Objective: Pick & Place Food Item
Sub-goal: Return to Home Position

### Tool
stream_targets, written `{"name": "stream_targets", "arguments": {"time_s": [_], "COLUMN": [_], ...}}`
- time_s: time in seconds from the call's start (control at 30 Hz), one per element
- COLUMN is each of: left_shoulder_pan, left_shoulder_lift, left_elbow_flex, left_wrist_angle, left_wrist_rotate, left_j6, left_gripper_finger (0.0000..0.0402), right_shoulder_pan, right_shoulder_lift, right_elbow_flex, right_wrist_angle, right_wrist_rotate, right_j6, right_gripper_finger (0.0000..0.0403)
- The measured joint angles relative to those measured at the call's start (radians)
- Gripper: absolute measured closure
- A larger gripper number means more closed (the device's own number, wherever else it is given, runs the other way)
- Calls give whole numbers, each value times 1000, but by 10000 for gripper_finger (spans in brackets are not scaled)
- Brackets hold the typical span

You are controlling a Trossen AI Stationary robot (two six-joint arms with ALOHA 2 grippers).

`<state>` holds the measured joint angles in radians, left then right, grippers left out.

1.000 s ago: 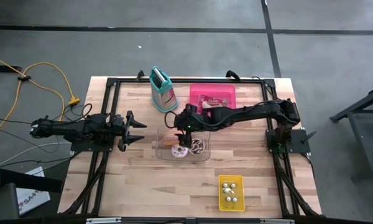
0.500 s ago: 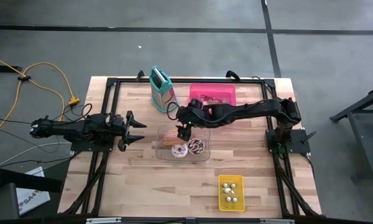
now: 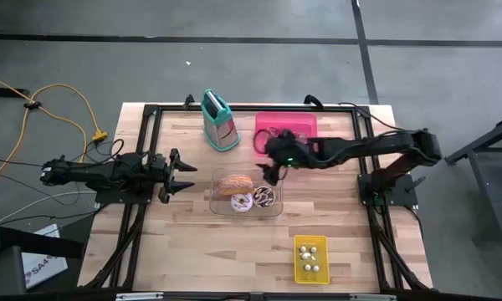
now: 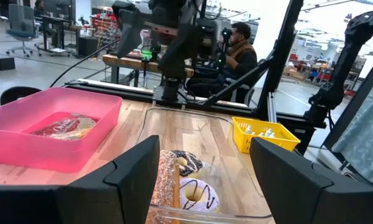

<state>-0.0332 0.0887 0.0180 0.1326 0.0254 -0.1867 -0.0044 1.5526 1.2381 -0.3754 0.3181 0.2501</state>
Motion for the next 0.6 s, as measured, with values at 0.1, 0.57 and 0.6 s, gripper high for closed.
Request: {"name": "stream_targets", "arguments": {"time_s": [0.1,0.57,0.6], "left_shoulder_pan": [0,0,0], "left_shoulder_lift": [0,0,0], "left_elbow_flex": [0,0,0], "left_wrist_angle": [0,0,0], "left_wrist_rotate": [0,0,0], "left_j6": [0,0,0], "left_gripper_finger": [156,156,156], "right_shoulder_pan": [-20,-122,-131], "right_shoulder_lift": [-100,-488,-512], "right_elbow_flex": [-132,-558,-581], "right_wrist_angle": [86,370,380], "right_wrist_rotate": [-1,-80,-82], "right_j6": [-11,-71,-71], "right_gripper_finger": [78,78,78]}}
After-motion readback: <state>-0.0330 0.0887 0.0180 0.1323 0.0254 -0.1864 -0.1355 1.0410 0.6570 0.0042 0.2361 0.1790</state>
